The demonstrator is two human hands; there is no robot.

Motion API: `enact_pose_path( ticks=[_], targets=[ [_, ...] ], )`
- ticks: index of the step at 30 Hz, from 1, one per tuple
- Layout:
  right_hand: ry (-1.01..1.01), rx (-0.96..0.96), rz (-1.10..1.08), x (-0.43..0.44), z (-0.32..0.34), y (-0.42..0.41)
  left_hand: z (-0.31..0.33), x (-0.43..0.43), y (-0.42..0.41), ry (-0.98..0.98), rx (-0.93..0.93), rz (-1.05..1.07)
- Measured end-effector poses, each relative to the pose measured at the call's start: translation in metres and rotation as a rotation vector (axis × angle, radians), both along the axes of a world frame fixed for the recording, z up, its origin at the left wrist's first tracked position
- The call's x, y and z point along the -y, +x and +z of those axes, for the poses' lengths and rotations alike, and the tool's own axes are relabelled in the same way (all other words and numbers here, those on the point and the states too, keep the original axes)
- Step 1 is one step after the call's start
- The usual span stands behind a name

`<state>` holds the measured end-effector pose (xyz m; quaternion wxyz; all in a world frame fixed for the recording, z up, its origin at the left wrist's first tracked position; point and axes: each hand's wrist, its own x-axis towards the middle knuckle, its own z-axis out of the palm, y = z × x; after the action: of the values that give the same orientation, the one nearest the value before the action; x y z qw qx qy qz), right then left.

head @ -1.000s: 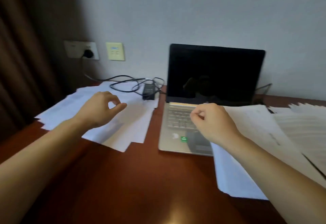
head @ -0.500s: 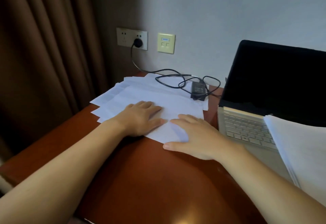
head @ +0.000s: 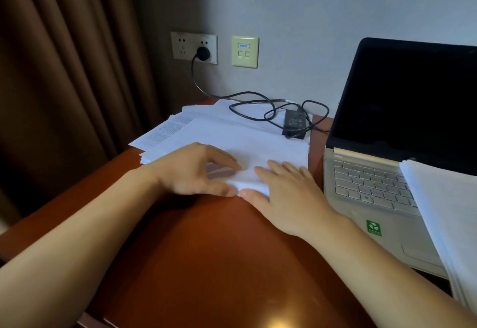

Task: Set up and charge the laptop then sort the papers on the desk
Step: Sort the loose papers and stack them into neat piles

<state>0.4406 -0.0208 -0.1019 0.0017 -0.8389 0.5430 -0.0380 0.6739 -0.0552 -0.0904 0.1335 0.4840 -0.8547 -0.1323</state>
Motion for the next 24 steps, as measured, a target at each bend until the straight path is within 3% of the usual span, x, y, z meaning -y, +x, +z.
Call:
enact_pose_path(
  ticks=[8, 14, 17, 21, 23, 24],
  targets=[
    [-0.079, 0.2, -0.093, 0.003, 0.004, -0.003, 0.003, -0.006, 0.0, -0.178, -0.055, 0.108],
    [-0.507, 0.268, 0.137, 0.003, 0.001, 0.001, 0.001, -0.007, -0.005, -0.347, -0.107, 0.17],
    [-0.629, 0.313, 0.098, 0.001, 0.008, 0.002, 0.0, -0.003, -0.006, -0.538, -0.137, 0.143],
    [-0.538, 0.298, -0.103, 0.0, 0.011, 0.002, 0.011, -0.009, -0.004, -0.807, -0.254, 0.323],
    [-0.476, 0.309, -0.148, 0.0, 0.01, 0.001, 0.013, -0.012, 0.003, -0.759, -0.302, 0.235],
    [-0.454, 0.333, -0.145, 0.0, 0.009, 0.001, 0.013, -0.013, 0.005, -0.641, -0.297, 0.177]
  ],
)
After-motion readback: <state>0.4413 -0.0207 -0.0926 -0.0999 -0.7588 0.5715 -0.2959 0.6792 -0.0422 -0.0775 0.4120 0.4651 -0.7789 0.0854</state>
